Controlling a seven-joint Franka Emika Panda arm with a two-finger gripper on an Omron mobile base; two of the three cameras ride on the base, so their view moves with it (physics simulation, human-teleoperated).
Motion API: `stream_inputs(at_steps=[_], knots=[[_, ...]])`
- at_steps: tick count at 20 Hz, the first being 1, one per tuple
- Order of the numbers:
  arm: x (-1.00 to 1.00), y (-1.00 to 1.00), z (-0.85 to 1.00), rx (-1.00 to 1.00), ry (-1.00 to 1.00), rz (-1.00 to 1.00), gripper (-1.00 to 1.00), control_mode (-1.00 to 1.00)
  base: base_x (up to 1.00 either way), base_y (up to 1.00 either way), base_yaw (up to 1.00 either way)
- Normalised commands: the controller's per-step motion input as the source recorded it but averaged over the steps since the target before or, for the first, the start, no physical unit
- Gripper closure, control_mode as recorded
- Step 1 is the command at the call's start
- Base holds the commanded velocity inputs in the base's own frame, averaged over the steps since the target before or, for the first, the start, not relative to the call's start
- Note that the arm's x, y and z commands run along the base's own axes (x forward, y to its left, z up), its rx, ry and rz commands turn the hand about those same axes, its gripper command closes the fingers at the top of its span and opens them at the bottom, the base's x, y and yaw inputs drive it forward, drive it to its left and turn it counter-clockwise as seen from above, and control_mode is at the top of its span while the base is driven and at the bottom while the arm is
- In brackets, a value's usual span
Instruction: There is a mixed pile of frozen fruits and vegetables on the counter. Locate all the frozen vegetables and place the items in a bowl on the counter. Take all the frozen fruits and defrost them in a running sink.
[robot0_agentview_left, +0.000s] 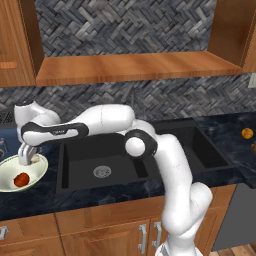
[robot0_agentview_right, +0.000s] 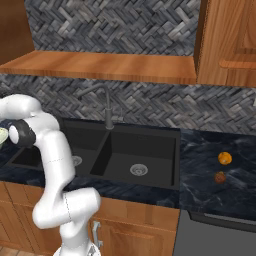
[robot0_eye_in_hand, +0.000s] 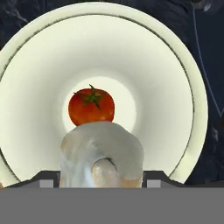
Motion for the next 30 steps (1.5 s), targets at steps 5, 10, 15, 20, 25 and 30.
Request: stream_inputs(at_steps=[5,10,15,20,25,30], knots=[[0.07,0.21,-0.18,0.00,0.00,0.00,1.00,-1.00,0.00,0.00,0.00],[0.12,0.14,-0.14,0.00,0.00,0.00,1.00,-1.00,0.00,0.00,0.00],[0.10,0.13,-0.23,0.00,0.02,0.00,1.00,-1.00,0.00,0.00,0.00],[0.09,0.09,-0.20,0.00,0.01,0.00,1.00,-1.00,0.00,0.00,0.00],[0.11,0.10,-0.15,0.00,0.00,0.00,1.00,-1.00,0.00,0.00,0.00],[0.12,0.11,-0.14,0.00,0.01,0.00,1.00,-1.00,0.00,0.00,0.00]])
